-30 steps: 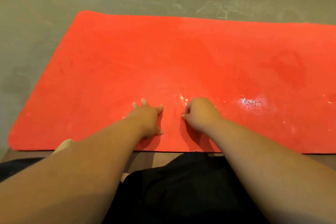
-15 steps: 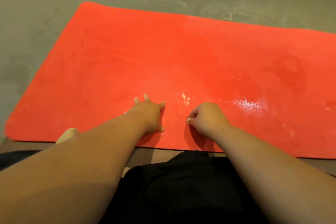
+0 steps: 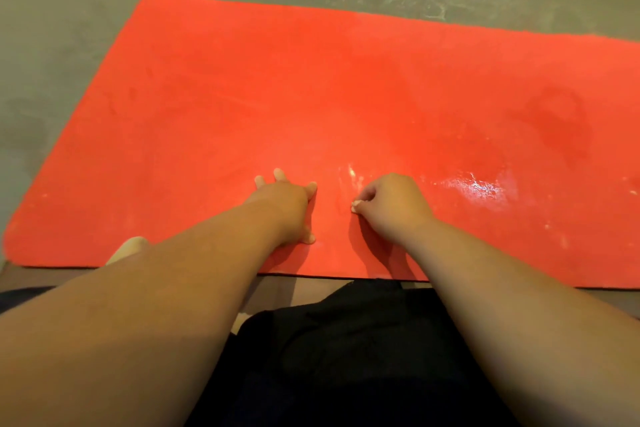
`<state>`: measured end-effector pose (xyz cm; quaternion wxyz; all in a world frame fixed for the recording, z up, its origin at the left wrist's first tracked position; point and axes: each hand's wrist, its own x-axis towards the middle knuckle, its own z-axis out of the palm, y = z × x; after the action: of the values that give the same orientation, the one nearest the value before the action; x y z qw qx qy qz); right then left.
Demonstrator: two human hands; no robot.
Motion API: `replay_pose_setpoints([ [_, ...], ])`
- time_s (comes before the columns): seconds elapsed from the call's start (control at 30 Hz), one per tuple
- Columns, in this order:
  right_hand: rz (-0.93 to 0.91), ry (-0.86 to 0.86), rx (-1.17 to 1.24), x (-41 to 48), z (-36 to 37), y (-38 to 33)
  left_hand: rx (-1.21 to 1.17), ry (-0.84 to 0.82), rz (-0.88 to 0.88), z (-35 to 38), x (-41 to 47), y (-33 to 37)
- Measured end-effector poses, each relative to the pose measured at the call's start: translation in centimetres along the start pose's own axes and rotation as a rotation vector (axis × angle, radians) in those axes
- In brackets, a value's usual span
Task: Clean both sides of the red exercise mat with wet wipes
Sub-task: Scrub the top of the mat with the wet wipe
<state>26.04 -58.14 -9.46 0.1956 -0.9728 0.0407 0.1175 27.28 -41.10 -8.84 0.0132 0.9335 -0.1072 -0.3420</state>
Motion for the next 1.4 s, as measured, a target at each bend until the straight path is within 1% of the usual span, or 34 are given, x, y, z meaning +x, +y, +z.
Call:
replay_pose_setpoints([
  [0.07, 0.03, 0.2, 0.069, 1.4, -0.1, -0.2, 0.011, 0.009, 0.002, 0.1, 0.0, 0.0],
  [0.1, 0.039, 0.259, 0.057, 2.3, -0.1, -0.3, 0.007, 0.011, 0.002, 0.3, 0.1, -0.1],
  [0.13, 0.036, 0.262, 0.015, 3.0, -0.1, -0.5, 0.003, 0.015, 0.003, 0.4, 0.1, -0.2],
  [0.23, 0.021, 0.204, -0.103, 3.6, 0.4, -0.7, 0.016, 0.025, 0.01, 0.4, 0.3, -0.3],
  [0.4, -0.028, -0.008, -0.141, 0.9, 0.4, -0.1, 0.007, 0.009, 0.002, 0.2, 0.4, -0.1],
  [0.47, -0.007, 0.042, -0.091, 1.1, 0.4, 0.0, 0.011, 0.012, 0.003, 0.1, 0.2, -0.1],
  [0.57, 0.115, 0.225, -0.015, 3.0, 0.3, -0.1, 0.008, 0.015, 0.0, 0.3, 0.1, -0.1],
  [0.6, 0.125, 0.253, -0.019, 3.5, 0.3, -0.1, 0.011, 0.018, 0.0, 0.3, 0.0, -0.2],
  [0.67, 0.114, 0.21, -0.061, 3.7, 0.0, -0.1, 0.006, 0.016, 0.002, 0.4, 0.0, -0.2],
  [0.77, 0.024, 0.051, -0.149, 1.7, -0.1, 0.3, 0.004, 0.011, -0.003, 0.2, 0.2, -0.1],
  [0.83, 0.001, -0.017, -0.125, 0.4, 0.3, 0.5, -0.001, -0.003, -0.01, 0.1, 0.3, 0.0],
  [0.9, 0.005, 0.028, -0.079, 0.5, 0.4, 0.4, 0.001, -0.006, -0.014, 0.0, 0.3, 0.1],
  [1.0, 0.068, 0.142, -0.019, 3.2, 0.1, -0.2, 0.008, 0.004, -0.008, 0.1, 0.4, 0.0],
  [1.07, 0.093, 0.167, 0.013, 4.5, -0.4, -0.5, 0.009, 0.01, -0.003, 0.3, 0.3, -0.1],
  [1.13, 0.072, 0.138, -0.018, 4.4, -0.7, -0.5, 0.012, 0.014, -0.003, 0.3, 0.3, -0.2],
  [1.23, -0.012, 0.018, -0.092, 1.9, -0.7, -0.3, 0.009, 0.003, -0.009, 0.0, 0.3, 0.1],
  [1.3, -0.03, -0.042, -0.097, 0.7, -0.3, -0.2, 0.005, -0.008, -0.015, -0.2, 0.2, 0.3],
  [1.4, -0.018, 0.0, -0.047, 1.9, -0.3, -0.2, 0.015, -0.006, -0.008, -0.2, 0.3, 0.2],
])
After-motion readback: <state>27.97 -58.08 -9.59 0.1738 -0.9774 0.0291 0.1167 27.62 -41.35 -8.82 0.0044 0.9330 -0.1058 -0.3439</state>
